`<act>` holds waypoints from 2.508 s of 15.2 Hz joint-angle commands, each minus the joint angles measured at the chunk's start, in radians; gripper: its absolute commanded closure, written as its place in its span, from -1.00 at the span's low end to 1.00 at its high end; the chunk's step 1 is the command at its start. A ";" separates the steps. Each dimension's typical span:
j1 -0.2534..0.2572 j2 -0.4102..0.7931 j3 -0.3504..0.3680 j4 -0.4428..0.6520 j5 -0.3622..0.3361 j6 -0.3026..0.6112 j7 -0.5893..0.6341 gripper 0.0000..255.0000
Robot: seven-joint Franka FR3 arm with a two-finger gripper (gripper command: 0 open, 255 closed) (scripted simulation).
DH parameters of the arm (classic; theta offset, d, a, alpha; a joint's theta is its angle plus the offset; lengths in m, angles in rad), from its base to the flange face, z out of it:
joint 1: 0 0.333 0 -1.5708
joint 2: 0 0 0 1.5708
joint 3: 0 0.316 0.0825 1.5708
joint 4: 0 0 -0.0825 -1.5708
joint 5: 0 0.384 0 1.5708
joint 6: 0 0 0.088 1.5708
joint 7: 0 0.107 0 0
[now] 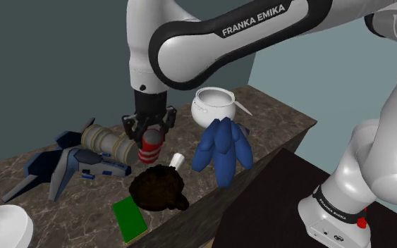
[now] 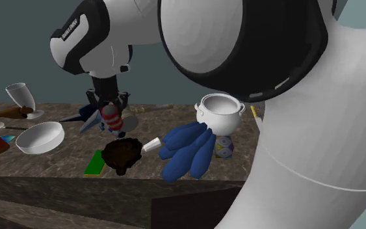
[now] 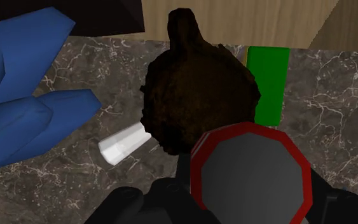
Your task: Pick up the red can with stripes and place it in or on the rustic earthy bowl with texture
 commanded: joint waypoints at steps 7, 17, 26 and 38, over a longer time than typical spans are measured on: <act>0.026 -0.051 0.026 -0.116 0.016 0.071 0.045 1.00; 0.032 0.014 0.024 -0.181 -0.007 0.197 0.053 1.00; 0.036 0.047 0.021 -0.202 -0.020 0.250 0.059 1.00; 0.025 -0.016 0.024 -0.170 0.005 0.158 0.041 -1.00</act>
